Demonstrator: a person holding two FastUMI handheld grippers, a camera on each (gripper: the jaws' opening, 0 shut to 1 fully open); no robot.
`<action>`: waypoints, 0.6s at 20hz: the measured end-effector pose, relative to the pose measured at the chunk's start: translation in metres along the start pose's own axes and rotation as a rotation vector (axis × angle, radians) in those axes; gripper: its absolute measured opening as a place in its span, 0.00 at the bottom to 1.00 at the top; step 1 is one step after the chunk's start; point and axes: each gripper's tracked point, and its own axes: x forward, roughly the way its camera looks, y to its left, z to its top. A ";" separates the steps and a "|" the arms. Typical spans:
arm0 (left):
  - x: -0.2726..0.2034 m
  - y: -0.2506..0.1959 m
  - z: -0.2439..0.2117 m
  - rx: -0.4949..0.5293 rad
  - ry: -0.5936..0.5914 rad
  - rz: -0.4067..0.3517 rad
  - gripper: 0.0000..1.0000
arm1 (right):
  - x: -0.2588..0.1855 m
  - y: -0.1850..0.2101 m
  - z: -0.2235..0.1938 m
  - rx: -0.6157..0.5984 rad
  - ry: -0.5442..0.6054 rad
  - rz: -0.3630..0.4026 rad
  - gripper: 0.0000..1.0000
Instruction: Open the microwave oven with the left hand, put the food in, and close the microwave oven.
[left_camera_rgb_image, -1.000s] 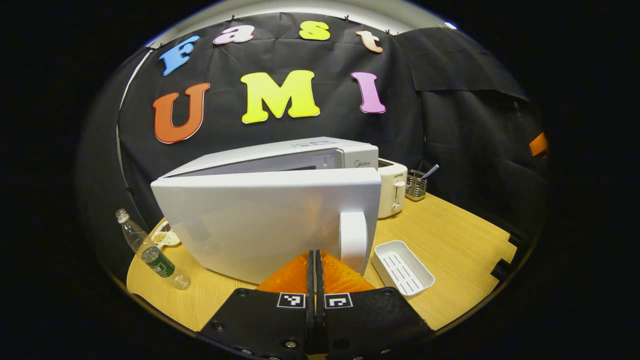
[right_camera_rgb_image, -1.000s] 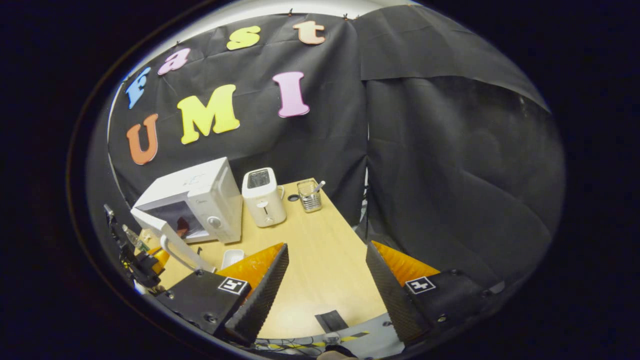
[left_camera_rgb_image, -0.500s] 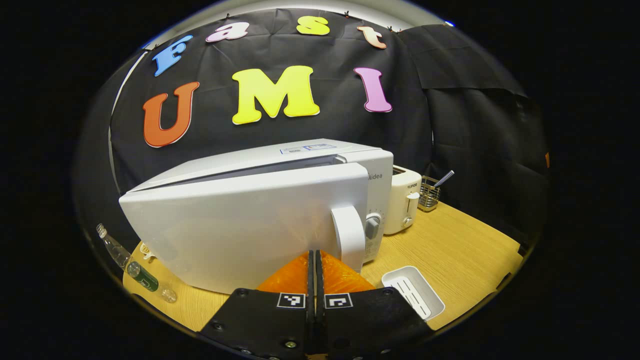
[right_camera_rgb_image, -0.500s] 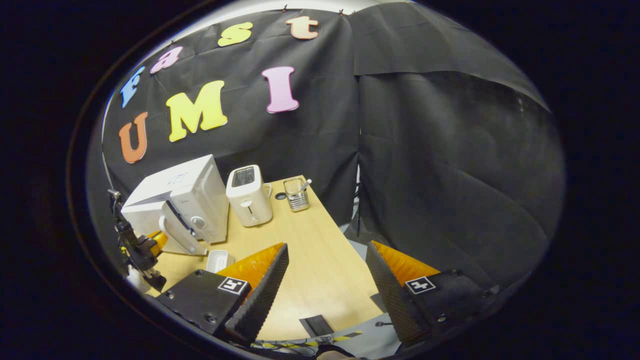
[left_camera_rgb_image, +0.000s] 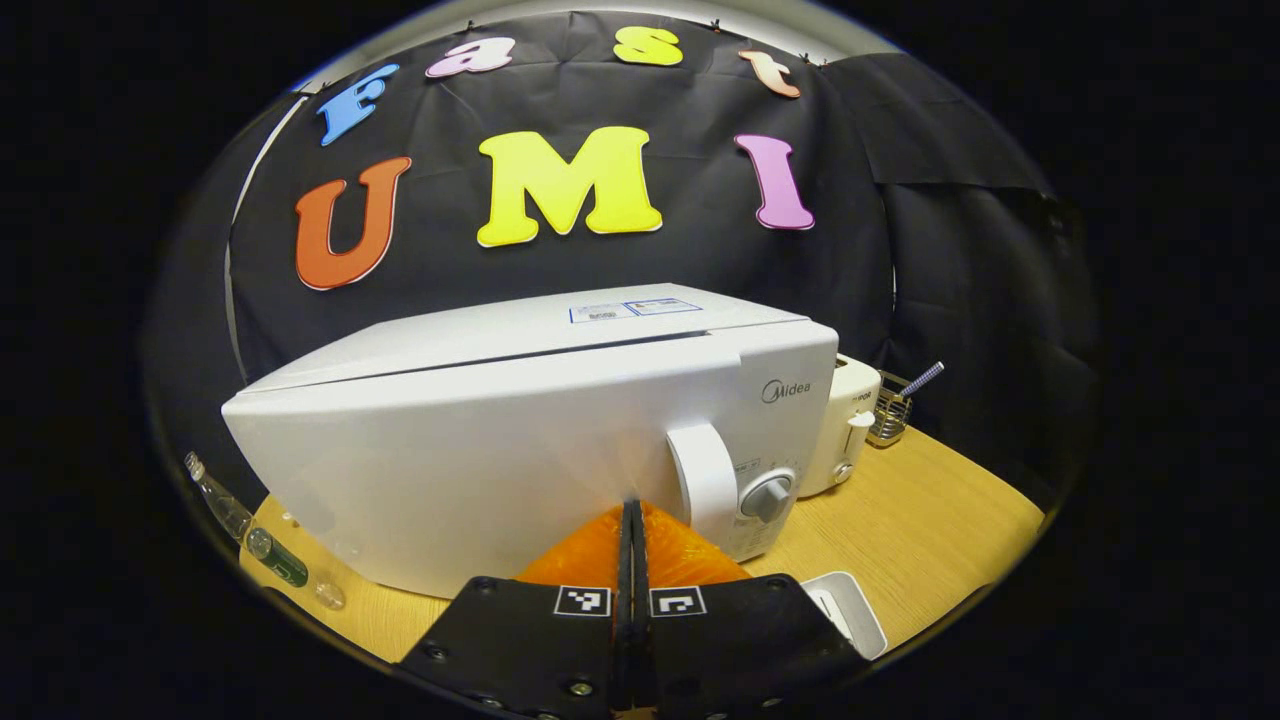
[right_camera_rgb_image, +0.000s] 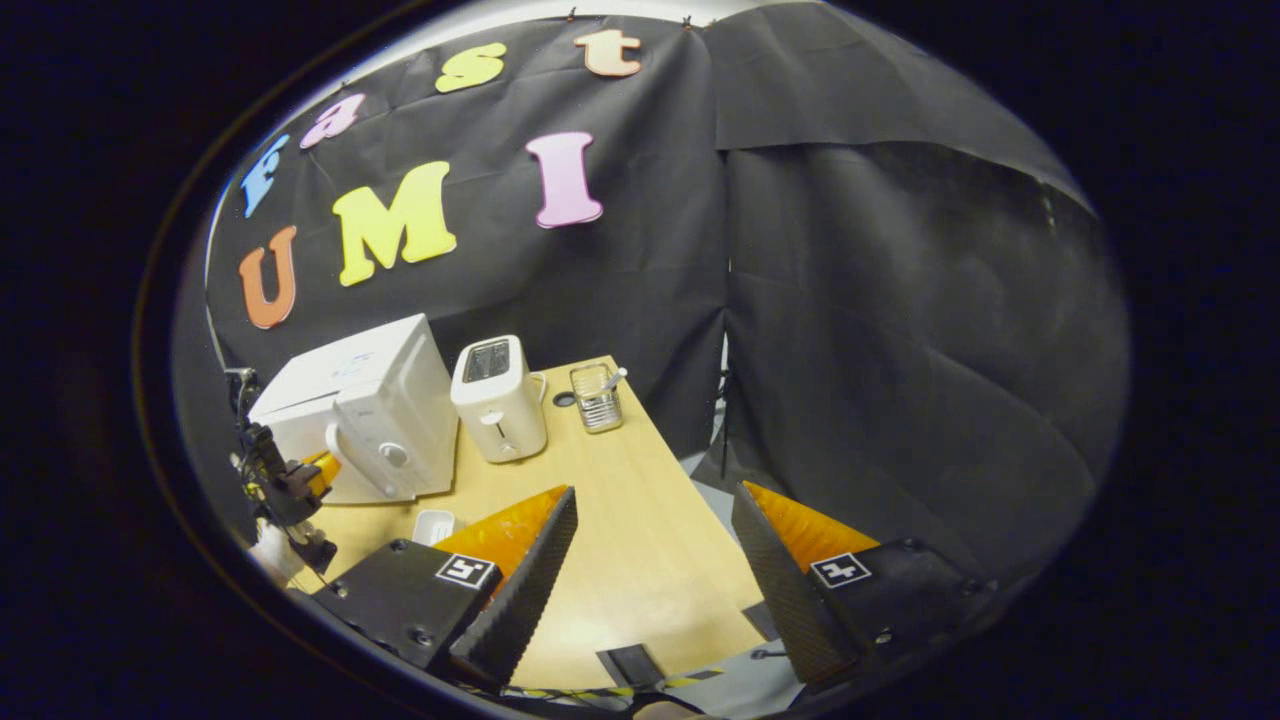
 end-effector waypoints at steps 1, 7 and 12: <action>0.001 0.001 0.000 0.002 -0.003 0.003 0.00 | 0.000 -0.001 0.001 -0.001 -0.004 0.001 0.99; 0.008 0.000 0.000 0.005 0.007 0.047 0.01 | -0.002 -0.002 0.002 -0.016 -0.004 0.009 0.99; 0.002 0.004 -0.003 -0.017 0.020 0.073 0.00 | -0.007 0.003 0.006 -0.029 -0.021 0.030 0.99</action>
